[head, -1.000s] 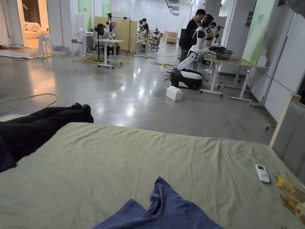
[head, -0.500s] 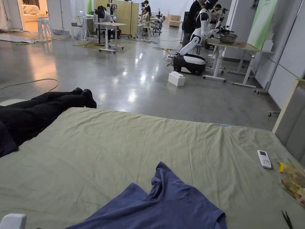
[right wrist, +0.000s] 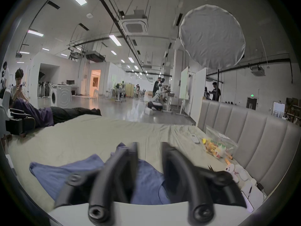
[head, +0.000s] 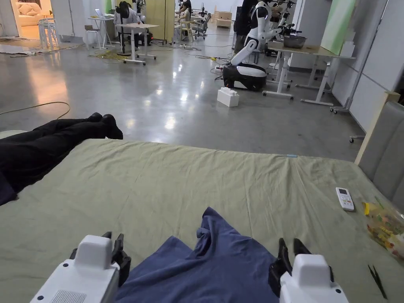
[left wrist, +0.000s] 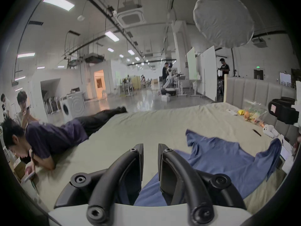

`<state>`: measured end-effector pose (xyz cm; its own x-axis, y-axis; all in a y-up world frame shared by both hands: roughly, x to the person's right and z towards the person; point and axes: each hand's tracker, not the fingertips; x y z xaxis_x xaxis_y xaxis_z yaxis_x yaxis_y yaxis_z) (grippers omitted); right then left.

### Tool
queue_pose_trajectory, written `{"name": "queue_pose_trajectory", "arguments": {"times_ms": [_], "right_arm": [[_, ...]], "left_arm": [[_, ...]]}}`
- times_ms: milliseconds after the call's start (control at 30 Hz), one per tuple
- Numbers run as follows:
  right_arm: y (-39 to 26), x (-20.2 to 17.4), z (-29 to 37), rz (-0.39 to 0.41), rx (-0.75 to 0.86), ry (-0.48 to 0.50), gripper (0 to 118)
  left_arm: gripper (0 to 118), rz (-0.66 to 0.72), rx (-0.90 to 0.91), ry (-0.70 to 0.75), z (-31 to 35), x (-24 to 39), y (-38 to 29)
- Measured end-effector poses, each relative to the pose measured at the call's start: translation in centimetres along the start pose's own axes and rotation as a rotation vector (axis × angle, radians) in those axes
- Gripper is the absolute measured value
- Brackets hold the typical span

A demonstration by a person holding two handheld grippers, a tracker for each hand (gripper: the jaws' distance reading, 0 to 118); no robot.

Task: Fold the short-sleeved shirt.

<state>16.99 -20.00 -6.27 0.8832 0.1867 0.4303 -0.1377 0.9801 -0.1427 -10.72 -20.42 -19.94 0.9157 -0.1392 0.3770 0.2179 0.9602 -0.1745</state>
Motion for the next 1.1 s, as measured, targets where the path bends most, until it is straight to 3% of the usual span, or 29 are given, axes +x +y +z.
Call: {"name": "queue_pose_trajectory", "arguments": {"times_ms": [100, 300, 633, 767, 900, 1000, 1033, 1100], "right_arm": [[0.6, -0.5, 0.0, -0.022, 0.005, 0.003, 3], [0.5, -0.4, 0.0, -0.073, -0.006, -0.009, 2], [-0.3, -1.1, -1.1, -0.024, -0.022, 0.014, 2], [-1.3, -1.2, -2.0, -0.007, -0.054, 0.034, 2], [-2.6, -1.3, -2.7, 0.0, -0.099, 0.056, 2], [-3.7, -1.8, -3.1, 0.013, -0.137, 0.068, 2], [-4.1, -1.9, -3.3, 0.014, -0.148, 0.073, 2], [-4.8, -2.3, -3.6, 0.011, -0.174, 0.081, 2]], "left_arm": [[4, 0.002, 0.029, -0.029, 0.5, 1.2, 0.9], [3, 0.016, 0.05, -0.002, 0.7, 1.6, 1.6], [3, 0.128, -0.007, 0.034, -0.3, -1.7, -0.2], [3, 0.157, -0.179, 0.021, -2.1, -6.1, -3.0], [3, 0.139, -0.332, 0.1, -3.9, -11.0, -6.8], [3, 0.262, -0.47, 0.114, -5.4, -14.9, -9.9], [6, 0.305, -0.495, 0.115, -5.7, -16.0, -10.7], [25, 0.366, -0.553, 0.136, -6.7, -17.7, -12.3]]}}
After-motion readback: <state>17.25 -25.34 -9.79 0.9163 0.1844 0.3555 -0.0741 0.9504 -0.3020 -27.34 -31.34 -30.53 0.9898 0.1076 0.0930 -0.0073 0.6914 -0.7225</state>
